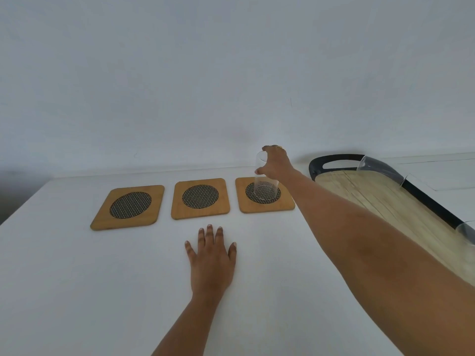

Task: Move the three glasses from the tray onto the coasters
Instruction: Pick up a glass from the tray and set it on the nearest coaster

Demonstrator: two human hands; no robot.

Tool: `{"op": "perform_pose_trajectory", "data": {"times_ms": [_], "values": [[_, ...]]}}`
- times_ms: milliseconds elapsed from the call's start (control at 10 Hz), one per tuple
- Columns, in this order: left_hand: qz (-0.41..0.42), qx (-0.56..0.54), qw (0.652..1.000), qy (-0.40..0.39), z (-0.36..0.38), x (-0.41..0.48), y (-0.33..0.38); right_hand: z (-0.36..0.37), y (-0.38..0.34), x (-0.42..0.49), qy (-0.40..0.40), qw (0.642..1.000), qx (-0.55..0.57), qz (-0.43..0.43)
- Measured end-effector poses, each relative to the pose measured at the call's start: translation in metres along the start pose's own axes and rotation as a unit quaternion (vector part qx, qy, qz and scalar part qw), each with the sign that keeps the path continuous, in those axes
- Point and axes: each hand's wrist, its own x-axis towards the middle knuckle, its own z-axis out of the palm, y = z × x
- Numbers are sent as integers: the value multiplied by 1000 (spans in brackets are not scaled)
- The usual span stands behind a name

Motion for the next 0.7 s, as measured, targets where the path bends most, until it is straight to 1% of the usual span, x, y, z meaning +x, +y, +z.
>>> {"op": "perform_pose_trajectory", "data": {"times_ms": [100, 200, 400, 700], "values": [[-2, 1, 1000, -3, 0, 0, 0, 6, 6, -3, 6, 999, 38, -22], [-3, 3, 1000, -4, 0, 0, 1, 13, 11, -5, 15, 999, 30, -35], [-3, 4, 1000, -4, -1, 0, 1, 13, 10, -5, -8, 999, -30, -37], [-2, 4, 1000, -3, 0, 0, 0, 20, 6, -7, 28, 999, -35, -28]]}}
